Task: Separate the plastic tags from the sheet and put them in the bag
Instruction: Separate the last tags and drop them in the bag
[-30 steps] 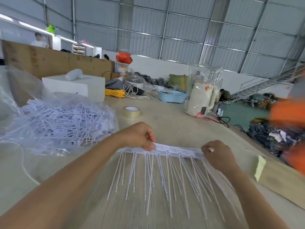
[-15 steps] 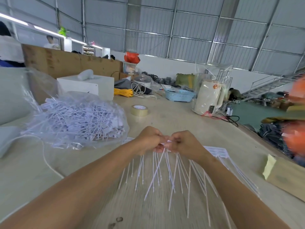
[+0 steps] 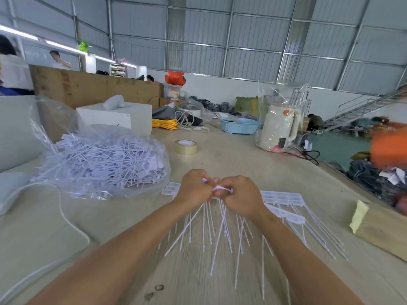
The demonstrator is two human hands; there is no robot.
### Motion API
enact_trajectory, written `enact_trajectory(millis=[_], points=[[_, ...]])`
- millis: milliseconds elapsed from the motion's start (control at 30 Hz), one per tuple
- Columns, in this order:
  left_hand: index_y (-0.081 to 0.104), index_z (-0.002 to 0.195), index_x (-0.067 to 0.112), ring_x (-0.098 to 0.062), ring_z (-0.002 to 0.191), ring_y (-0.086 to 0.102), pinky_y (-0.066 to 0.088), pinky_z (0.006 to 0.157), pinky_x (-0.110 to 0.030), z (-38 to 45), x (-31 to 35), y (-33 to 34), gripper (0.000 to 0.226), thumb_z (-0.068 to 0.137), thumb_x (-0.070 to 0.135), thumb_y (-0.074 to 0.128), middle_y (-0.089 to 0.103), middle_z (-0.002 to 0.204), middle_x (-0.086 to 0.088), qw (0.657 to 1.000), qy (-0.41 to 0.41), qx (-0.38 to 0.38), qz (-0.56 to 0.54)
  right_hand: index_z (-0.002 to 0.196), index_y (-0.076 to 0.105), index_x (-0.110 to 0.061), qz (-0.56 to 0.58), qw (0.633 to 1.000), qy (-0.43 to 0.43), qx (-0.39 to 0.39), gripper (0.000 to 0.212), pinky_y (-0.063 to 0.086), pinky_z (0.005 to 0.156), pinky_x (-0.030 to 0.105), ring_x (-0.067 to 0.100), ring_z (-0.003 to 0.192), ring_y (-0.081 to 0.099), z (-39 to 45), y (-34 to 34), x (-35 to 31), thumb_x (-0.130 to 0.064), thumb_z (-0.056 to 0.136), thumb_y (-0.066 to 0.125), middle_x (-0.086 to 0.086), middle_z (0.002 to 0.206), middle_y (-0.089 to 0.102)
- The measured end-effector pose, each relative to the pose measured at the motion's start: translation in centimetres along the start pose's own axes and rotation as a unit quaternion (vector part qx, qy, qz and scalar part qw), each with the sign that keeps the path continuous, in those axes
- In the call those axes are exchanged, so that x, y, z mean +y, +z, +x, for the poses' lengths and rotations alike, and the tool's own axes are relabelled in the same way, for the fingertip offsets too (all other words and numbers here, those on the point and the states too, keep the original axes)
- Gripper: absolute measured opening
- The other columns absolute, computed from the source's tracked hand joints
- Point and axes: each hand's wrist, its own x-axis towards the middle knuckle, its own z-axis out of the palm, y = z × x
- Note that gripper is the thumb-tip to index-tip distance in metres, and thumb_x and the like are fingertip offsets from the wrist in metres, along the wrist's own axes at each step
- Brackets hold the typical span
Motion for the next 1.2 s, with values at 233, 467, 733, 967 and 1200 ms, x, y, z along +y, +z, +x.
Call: enact_trajectory(millis=[233,467,733,967,1200], points=[[0.060,0.068,0.006,-0.024,0.072,0.063,0.046,0.065,-0.028,0.9,-1.5,-1.7,0.023,0.084,0.021,0.067,0.067,0.077,-0.017,0.993,-0.044,0.017,0.107,0.070,0.056,-0.019,-0.179,0.975,-0.106,0.075,0.018,0.031,0.055,0.027,0.024,0.071,0.058,-0.6,-0.7,-2.0,-0.023,0.088,0.055,-0.001,0.074,0.062],[0.056,0.080,0.012,-0.005,0.039,0.050,0.038,0.042,-0.016,-0.1,1.2,-3.0,0.013,0.092,0.012,0.059,0.057,0.063,-0.005,0.975,-0.083,-0.152,-0.141,0.063,0.063,-0.009,0.072,0.997,-0.004,0.027,0.022,0.044,0.061,0.034,0.018,0.059,0.053,-0.1,-1.1,0.1,-0.009,0.085,0.063,0.005,0.060,0.058],[0.059,0.103,0.010,-0.011,0.056,0.057,0.043,0.056,-0.021,0.9,3.1,-14.5,0.016,0.090,0.002,0.058,0.063,0.070,-0.003,0.952,-0.087,-0.292,0.029,0.061,0.059,0.002,0.140,0.990,0.010,0.001,0.028,0.037,0.050,0.023,0.004,0.040,0.044,0.1,-0.3,1.0,-0.009,0.086,0.063,0.004,0.054,0.048],[0.055,0.105,-0.001,-0.011,0.046,0.057,0.045,0.047,-0.017,2.6,-3.4,-19.3,0.021,0.088,-0.013,0.051,0.061,0.070,-0.011,0.956,-0.215,-0.189,0.069,0.060,0.057,0.001,0.124,0.991,-0.027,-0.051,0.028,0.033,0.049,0.019,0.004,0.039,0.043,1.1,0.7,-1.7,-0.010,0.086,0.064,0.001,0.053,0.046],[0.052,0.076,-0.005,-0.017,0.051,0.049,0.036,0.043,-0.019,7.0,-3.9,-18.2,0.013,0.083,-0.015,0.057,0.054,0.068,-0.017,0.984,-0.166,-0.011,-0.056,0.061,0.059,0.000,0.113,0.991,-0.012,-0.066,0.028,0.032,0.046,0.016,0.003,0.038,0.042,1.0,1.1,-1.4,-0.011,0.085,0.065,0.000,0.052,0.046]])
